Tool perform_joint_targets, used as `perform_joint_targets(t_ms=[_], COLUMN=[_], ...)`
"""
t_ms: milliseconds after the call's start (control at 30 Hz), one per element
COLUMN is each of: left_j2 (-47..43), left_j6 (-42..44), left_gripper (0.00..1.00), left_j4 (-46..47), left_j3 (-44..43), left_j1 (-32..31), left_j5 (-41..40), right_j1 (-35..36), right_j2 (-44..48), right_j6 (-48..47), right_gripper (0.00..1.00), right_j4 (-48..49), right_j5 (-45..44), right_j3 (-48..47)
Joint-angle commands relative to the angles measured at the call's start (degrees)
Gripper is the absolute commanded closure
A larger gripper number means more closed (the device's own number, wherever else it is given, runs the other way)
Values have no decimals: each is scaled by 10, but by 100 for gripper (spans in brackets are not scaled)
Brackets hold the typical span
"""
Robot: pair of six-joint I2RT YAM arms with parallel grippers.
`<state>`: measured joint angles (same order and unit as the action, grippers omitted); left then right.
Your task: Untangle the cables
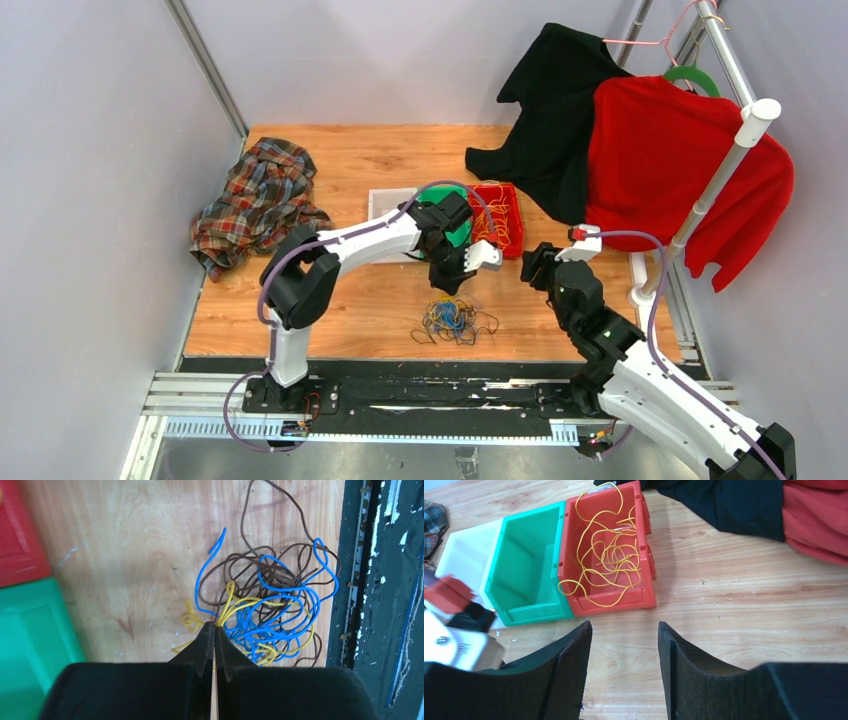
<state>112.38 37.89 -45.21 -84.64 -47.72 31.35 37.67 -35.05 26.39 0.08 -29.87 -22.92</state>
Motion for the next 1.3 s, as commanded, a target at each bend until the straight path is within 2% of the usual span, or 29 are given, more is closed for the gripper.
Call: perform_joint_targets(t_ms=[0, 67, 200, 267, 300, 367, 667, 767, 867, 900, 967, 1067, 1267], left_j2=[-72, -104, -151, -172, -188, -209, -243, -249, -230, -220, -199, -159, -83], left_j6=[-37, -47, -78, -102, -112, -130, -174, -139, -118, -114, -107, -114, -188], left_gripper=[99, 99, 99, 99, 99, 99, 99, 98, 70, 56, 42, 33, 34], left_j4=[8, -6, -63, -74, -74, -74, -74, -71, -59, -52, -29, 10, 54], left_j3=[-3, -13, -56, -69, -71, -75, -91, -58, -12, 6, 27, 28, 2], left_j1=[-1, -1, -1, -1, -1, -1, -1, -1, -1, -1, -2, -3, -2], left_j5=[-11, -24, -48, -55, -57, -55, -51, -42, -47, -50, -62, -81, -128], right_j1=[-8, -8, -8, -7, -3, 13, 72, 73, 72, 72, 72, 72, 72], right_j2=[-1, -6, -18, -28, -33, -36, -56, -76, -69, -60, -39, -11, 18], right_j6=[9, 5, -10, -17, -22, -36, -52, -45, -33, -31, -22, -16, -18], right_gripper=[49, 49, 45, 40, 35, 31, 29, 29, 31, 32, 33, 34, 35], right_j4=[6, 16, 59, 79, 88, 106, 172, 130, 74, 67, 61, 37, 3], right_j5=[20, 35, 123, 179, 210, 235, 265, 211, 143, 119, 75, 24, -4], right_j3=[-1, -3, -4, -8, -10, -13, -16, -30, -32, -24, -4, 13, 19])
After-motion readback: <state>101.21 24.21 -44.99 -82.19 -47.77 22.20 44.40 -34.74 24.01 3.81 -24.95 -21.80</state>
